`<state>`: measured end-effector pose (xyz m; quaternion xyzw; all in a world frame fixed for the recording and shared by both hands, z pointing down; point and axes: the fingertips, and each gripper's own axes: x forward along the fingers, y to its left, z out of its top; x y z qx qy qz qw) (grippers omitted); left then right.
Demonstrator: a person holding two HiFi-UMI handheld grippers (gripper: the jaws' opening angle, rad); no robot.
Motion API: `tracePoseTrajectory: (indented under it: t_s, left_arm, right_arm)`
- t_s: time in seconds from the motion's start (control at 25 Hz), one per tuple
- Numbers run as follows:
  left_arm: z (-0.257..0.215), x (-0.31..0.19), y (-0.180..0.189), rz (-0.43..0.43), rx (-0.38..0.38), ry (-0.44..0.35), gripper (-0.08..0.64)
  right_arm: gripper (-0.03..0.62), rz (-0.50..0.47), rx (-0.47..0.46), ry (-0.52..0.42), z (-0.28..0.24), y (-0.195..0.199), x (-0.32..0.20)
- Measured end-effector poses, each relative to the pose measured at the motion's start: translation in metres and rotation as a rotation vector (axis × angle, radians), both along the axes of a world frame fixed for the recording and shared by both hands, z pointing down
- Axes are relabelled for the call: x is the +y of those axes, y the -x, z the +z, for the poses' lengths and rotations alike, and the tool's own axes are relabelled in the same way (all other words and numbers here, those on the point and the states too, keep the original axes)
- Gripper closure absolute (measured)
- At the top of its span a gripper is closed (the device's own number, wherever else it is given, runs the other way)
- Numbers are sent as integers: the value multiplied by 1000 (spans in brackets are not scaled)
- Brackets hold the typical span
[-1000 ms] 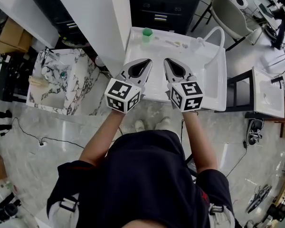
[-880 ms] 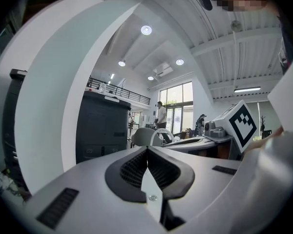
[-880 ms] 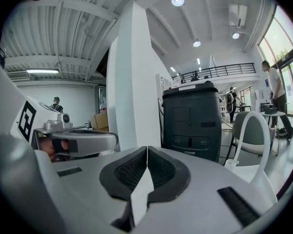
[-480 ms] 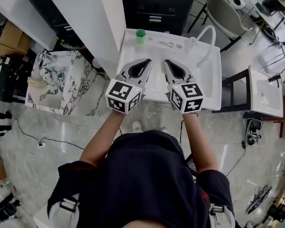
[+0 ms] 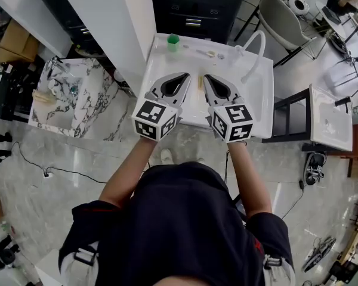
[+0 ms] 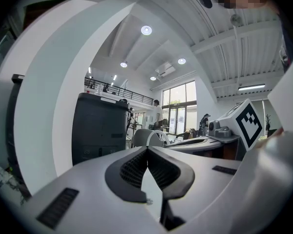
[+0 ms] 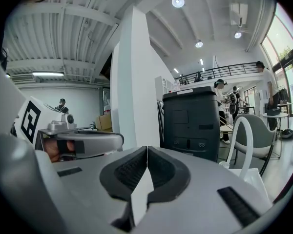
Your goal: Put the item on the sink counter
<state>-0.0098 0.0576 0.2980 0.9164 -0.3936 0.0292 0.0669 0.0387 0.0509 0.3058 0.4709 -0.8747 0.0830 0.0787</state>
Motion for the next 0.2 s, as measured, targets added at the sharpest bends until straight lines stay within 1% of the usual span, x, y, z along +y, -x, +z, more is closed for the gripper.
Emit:
tracePoseTrajectory:
  t_s: [0.2]
  left_arm:
    - [1,4,-8,7,-4,-1,546]
  right_arm:
    - [557,-2,-1,4,3,-5,4]
